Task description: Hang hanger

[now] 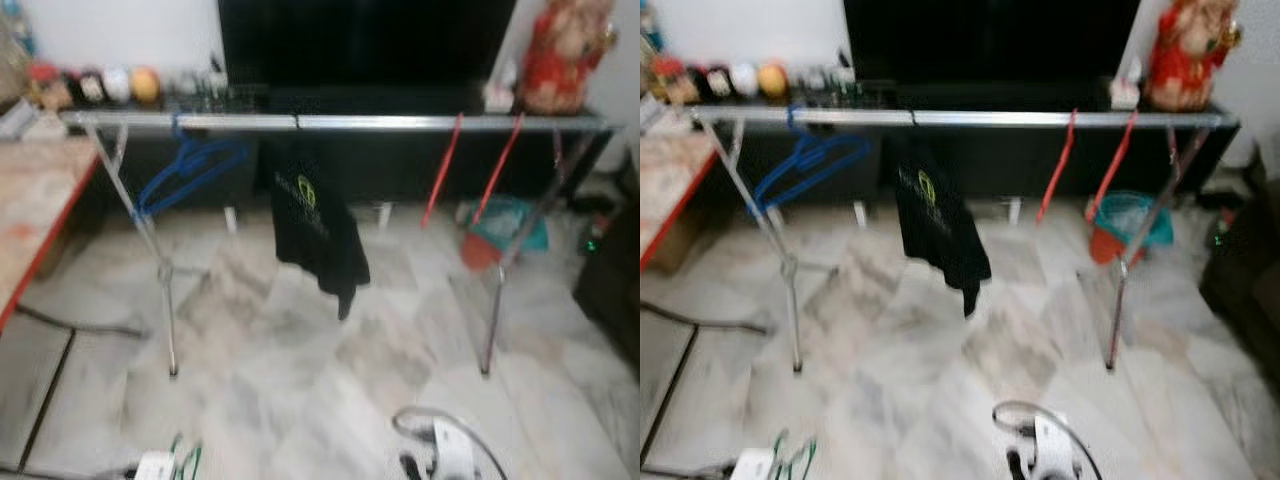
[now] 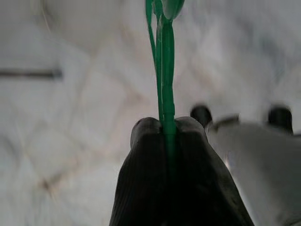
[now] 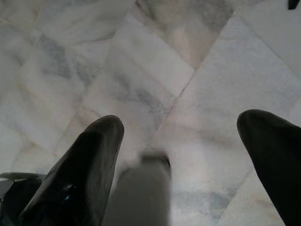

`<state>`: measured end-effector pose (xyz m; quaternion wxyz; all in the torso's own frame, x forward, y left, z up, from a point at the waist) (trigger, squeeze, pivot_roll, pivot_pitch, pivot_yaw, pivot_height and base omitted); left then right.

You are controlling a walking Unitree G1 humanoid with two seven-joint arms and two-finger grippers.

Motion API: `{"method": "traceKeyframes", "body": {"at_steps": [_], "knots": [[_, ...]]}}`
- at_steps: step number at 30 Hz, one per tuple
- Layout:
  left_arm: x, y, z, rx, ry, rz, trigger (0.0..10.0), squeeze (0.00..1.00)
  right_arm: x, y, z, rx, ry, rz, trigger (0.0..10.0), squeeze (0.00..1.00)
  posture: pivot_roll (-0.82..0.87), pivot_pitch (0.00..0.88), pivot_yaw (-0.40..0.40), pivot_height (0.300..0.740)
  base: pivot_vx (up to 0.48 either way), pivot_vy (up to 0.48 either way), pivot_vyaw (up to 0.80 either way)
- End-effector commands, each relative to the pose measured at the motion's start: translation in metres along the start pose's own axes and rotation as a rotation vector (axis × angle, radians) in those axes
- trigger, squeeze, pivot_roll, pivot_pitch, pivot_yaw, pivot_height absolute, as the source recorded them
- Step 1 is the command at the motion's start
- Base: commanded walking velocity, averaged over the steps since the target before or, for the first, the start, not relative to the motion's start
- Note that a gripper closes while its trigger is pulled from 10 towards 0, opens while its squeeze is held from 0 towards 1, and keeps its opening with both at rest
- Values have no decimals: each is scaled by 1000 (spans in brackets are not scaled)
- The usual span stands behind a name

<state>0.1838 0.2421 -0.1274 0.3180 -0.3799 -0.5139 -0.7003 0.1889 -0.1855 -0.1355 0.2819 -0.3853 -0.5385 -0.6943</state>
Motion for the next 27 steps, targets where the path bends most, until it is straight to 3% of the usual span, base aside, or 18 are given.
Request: {"method": "traceKeyframes", "body": {"at_steps": [1,11,22,27], "knots": [[-2,4,-8,9,-13,-10,10000,0,2,-3,-12,-6,-29,13,10000,0,-172,0,-6,740,480,0,0],[-2,6,-5,15,10,-18,10000,0,1,0,-12,-1,-25,9,10000,0,-172,0,-11,740,462,0,0],[-2,8,-6,-2,0,-20,10000,0,1,0,-12,-3,-25,9,10000,0,-172,0,-10,740,0,0,0],[-2,8,-6,-8,-2,-20,10000,0,1,0,-12,-5,-24,9,10000,0,-171,0,-10,740,0,-354,0]]}}
Point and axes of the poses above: a point about 5 cm out from each wrist's last joint towards the gripper, its own x axis pointing back from the gripper into the wrist, its own y axis along the axis of the wrist's last joint, z = x × y, the point moved 5 cm from there along -x, pointing out of the wrist towards the gripper, and after that the axes turned 12 degrees about -x, right-handed, at the moved point
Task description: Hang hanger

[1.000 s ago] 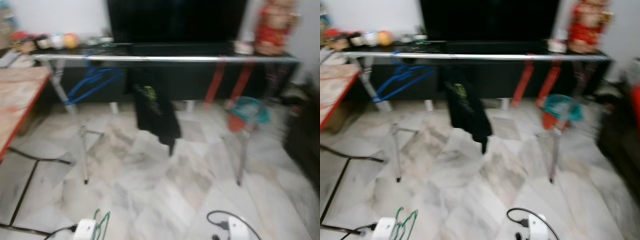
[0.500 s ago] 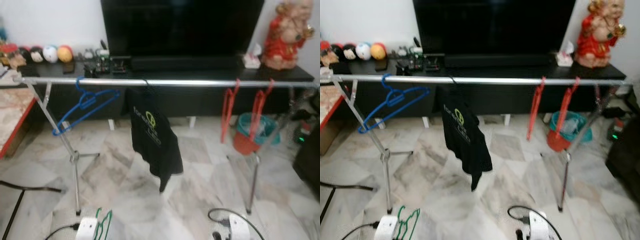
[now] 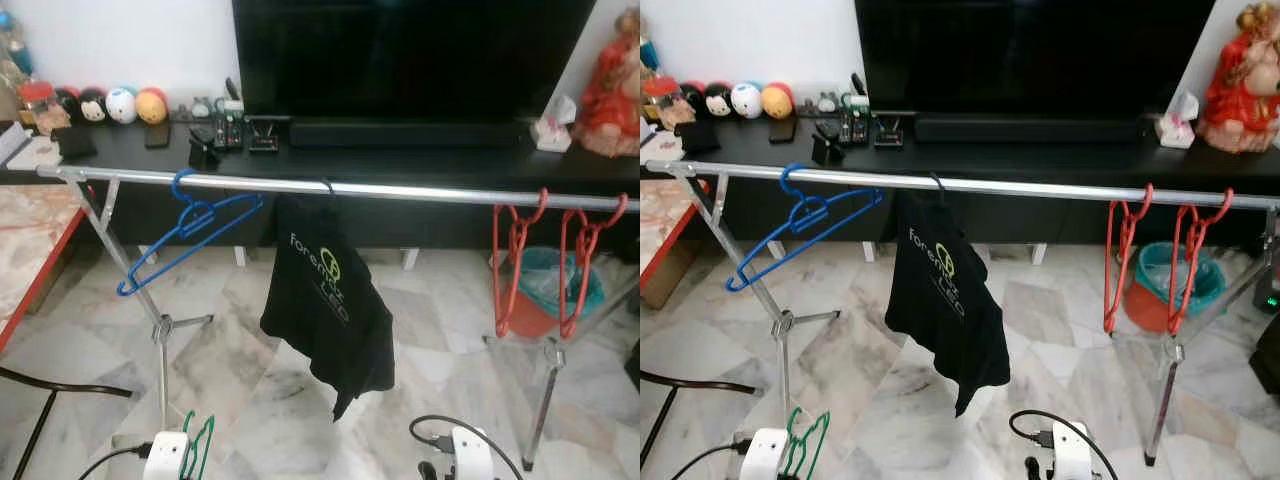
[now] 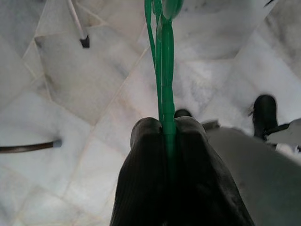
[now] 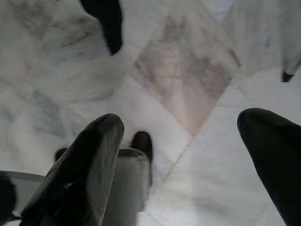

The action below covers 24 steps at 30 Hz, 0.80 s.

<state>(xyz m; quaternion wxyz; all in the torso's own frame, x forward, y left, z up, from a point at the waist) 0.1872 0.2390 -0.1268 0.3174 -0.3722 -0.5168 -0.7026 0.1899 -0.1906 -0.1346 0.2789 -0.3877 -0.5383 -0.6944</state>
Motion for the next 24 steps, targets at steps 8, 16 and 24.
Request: {"method": "traceKeyframes", "body": {"at_steps": [8,16,24], "knots": [[-1,4,-4,-16,-14,-9,10000,0,1,-2,-7,-4,-17,10,10000,0,-172,0,-8,740,0,-380,0],[-1,4,-4,-17,-17,-7,10000,0,1,-3,-7,-2,-15,13,10000,0,-171,0,-9,740,0,-381,0],[-1,3,-5,-20,-19,-6,10000,0,1,-3,-7,-3,-17,14,10000,0,-170,0,-9,740,0,-380,0]]}}
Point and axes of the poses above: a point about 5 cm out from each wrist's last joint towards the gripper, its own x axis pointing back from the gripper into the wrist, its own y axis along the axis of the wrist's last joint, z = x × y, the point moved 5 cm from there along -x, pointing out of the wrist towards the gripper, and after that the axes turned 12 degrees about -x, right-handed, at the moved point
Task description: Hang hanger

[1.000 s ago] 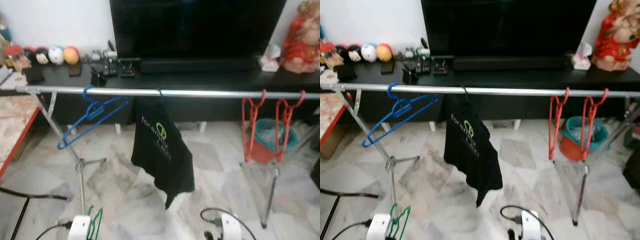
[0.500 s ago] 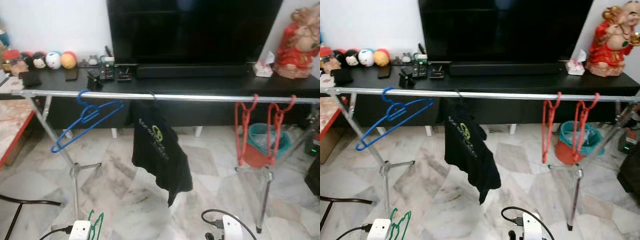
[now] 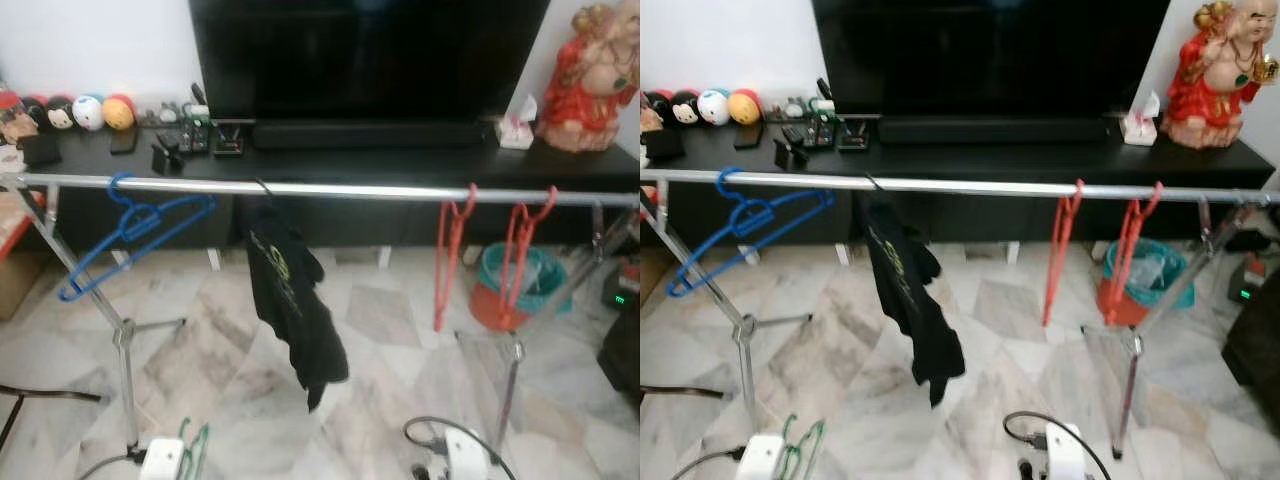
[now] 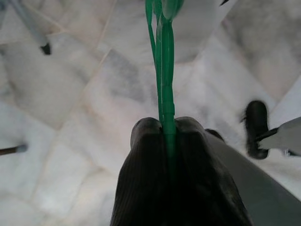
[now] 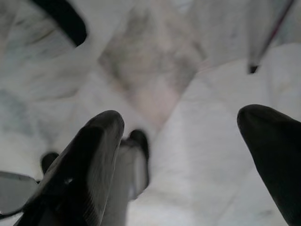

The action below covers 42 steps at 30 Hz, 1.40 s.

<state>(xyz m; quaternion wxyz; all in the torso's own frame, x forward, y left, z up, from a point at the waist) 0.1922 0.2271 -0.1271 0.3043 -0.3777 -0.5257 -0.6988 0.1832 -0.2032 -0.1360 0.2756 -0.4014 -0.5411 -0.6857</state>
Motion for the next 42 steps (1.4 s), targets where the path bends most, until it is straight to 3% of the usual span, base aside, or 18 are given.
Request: {"method": "traceKeyframes", "body": {"at_steps": [1,28,35,42], "knots": [[2,-4,6,-25,10,12,10000,0,-1,-1,6,-6,14,3,10000,0,-169,0,-10,740,0,-382,0],[2,-6,8,-42,25,11,10000,0,0,-4,7,-6,20,12,10000,0,-170,0,-9,740,0,-346,0],[3,6,12,15,67,-86,10000,0,0,-4,7,-6,20,11,10000,0,-166,0,-10,740,0,0,0],[5,20,18,-63,118,-167,10000,0,0,-3,7,-10,17,7,10000,0,-170,0,-8,740,0,0,0]]}}
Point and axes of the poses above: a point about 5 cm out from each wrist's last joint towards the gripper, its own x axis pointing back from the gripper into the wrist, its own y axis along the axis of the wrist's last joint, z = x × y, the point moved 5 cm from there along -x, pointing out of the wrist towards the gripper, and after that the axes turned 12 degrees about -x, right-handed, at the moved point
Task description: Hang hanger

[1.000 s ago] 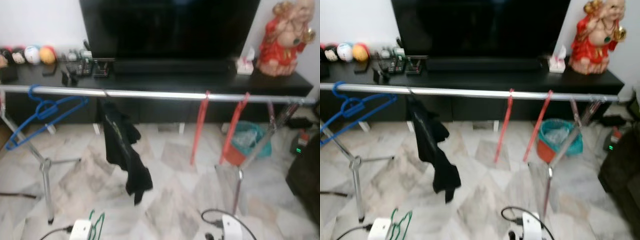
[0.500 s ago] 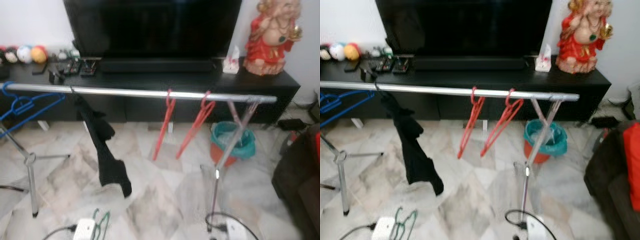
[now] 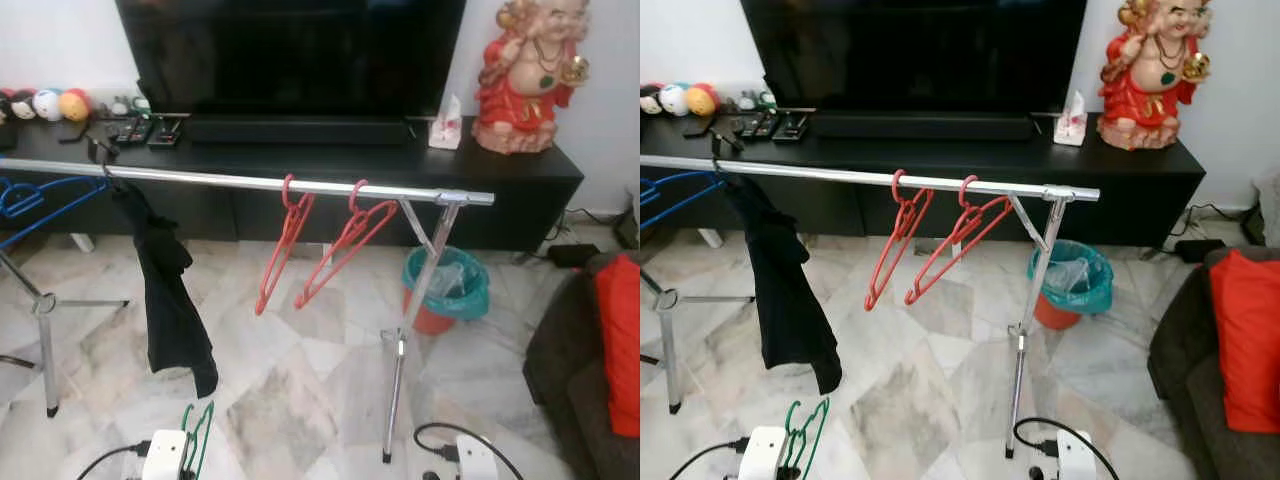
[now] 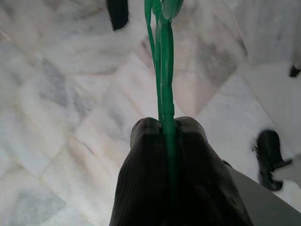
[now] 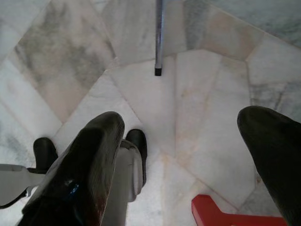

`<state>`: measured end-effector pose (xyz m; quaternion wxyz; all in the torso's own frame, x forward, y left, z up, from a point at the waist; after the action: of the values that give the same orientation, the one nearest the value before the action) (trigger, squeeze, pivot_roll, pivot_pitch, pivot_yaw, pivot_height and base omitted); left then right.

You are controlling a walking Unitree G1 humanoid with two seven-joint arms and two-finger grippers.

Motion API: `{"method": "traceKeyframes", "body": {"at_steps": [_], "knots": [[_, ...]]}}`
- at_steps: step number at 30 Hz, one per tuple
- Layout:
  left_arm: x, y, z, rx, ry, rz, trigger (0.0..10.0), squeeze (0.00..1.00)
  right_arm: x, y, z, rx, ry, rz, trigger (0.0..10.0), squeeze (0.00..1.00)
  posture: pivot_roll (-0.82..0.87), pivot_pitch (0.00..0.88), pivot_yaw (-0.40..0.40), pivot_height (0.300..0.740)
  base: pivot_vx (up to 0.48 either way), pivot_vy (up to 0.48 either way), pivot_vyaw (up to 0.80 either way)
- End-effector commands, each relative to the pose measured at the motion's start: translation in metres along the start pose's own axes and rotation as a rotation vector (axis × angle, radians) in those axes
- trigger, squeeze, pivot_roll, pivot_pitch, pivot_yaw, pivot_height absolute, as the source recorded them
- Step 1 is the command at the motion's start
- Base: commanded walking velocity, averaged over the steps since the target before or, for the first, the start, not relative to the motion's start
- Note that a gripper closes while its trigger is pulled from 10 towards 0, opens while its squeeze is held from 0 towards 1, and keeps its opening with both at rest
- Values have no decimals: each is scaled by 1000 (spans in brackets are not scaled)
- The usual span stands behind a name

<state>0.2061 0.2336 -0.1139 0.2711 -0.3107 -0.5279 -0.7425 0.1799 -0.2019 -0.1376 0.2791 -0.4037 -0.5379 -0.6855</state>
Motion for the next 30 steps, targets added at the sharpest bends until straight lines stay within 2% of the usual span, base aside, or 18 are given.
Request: {"method": "traceKeyframes", "body": {"at_steps": [1,5,12,15,17,18,19,20,23,30], "knots": [[1,6,8,-44,39,-43,10000,0,-1,1,6,-8,14,-4,10000,0,-170,0,-10,740,0,0,0],[1,16,8,-78,44,-108,10000,0,-1,2,5,-8,11,-6,10000,0,-160,0,-16,740,0,0,0],[2,22,10,-73,63,-152,10000,0,-1,3,6,-12,14,-10,10000,0,-165,0,-13,740,0,0,0],[3,26,10,-105,69,-175,10000,0,-1,3,5,-13,11,-12,10000,0,-164,0,-15,740,0,0,0],[-1,82,18,-127,67,-351,10000,0,-1,3,6,-13,12,-13,10000,0,-164,0,-15,740,0,0,0],[4,147,24,-109,50,-545,10000,0,-1,4,6,-12,14,-12,10000,0,-160,0,-16,740,0,0,0],[4,147,24,-109,50,-545,10000,0,-1,4,6,-12,14,-12,10000,0,-160,0,-16,740,0,0,0],[9,177,22,-95,26,-626,10000,0,-1,4,6,-5,18,-10,10000,0,-155,0,-16,740,0,0,0],[8,182,19,-86,19,-626,10000,0,-1,4,7,-4,20,-11,10000,0,-158,0,-15,740,0,0,0],[5,171,19,-121,64,-613,10000,0,-1,4,6,-10,15,-14,10000,0,-167,0,-13,740,0,0,0]]}}
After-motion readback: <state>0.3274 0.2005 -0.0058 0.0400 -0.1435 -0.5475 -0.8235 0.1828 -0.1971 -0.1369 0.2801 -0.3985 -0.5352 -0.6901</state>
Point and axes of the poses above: a point about 5 cm out from each wrist's last joint towards the gripper, its own x axis pointing back from the gripper into the wrist, its own y axis along the axis of the wrist's last joint, z = x × y, the point moved 5 cm from there along -x, pointing out of the wrist towards the gripper, and after that the axes turned 12 degrees about -x, right-handed, at the moved point
